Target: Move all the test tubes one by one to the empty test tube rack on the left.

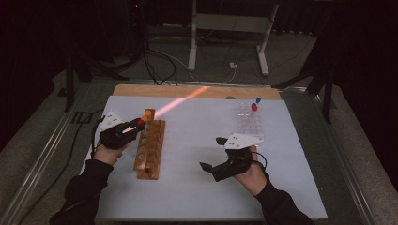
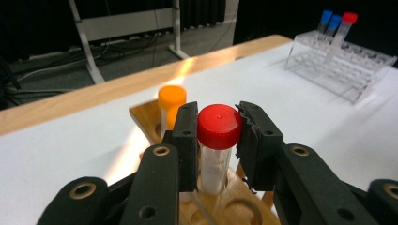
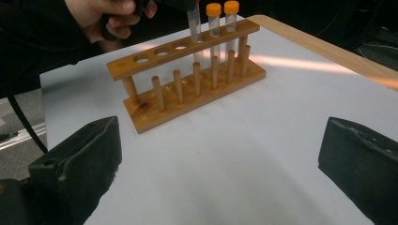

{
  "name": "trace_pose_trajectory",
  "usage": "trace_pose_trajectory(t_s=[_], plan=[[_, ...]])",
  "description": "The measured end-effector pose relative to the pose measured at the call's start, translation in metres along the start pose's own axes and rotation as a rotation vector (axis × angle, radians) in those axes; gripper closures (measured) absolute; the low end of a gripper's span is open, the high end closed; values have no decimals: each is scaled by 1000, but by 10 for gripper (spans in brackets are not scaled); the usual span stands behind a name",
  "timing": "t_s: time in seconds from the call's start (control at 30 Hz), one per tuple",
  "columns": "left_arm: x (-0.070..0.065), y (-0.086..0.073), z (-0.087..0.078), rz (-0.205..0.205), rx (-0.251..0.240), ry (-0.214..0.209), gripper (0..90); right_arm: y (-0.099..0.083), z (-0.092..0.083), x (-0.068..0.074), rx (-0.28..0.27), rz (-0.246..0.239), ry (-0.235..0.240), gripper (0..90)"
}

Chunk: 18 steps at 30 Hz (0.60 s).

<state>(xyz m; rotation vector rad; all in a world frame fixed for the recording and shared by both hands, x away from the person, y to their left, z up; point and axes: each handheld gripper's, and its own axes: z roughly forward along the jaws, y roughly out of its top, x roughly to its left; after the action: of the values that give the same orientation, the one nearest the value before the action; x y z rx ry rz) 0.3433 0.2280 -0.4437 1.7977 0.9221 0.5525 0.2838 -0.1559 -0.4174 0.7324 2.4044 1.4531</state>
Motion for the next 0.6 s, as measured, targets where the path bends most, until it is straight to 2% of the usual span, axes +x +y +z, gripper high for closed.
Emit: trace_pose_trajectory(t_s=[0.13,0.33,0.5,0.6], plan=[[0,-4,3,3,27,0,711,0,0,0,-2,0,0,0],[-4,-3,6,37,43,10,710,-1,1,0,3,-3,4,0],[-4,-3,7,32,43,7,702,0,0,-1,-1,2,9,0],[-4,-4,6,23,40,-17,658,0,-1,-2,-7,6,9,0]])
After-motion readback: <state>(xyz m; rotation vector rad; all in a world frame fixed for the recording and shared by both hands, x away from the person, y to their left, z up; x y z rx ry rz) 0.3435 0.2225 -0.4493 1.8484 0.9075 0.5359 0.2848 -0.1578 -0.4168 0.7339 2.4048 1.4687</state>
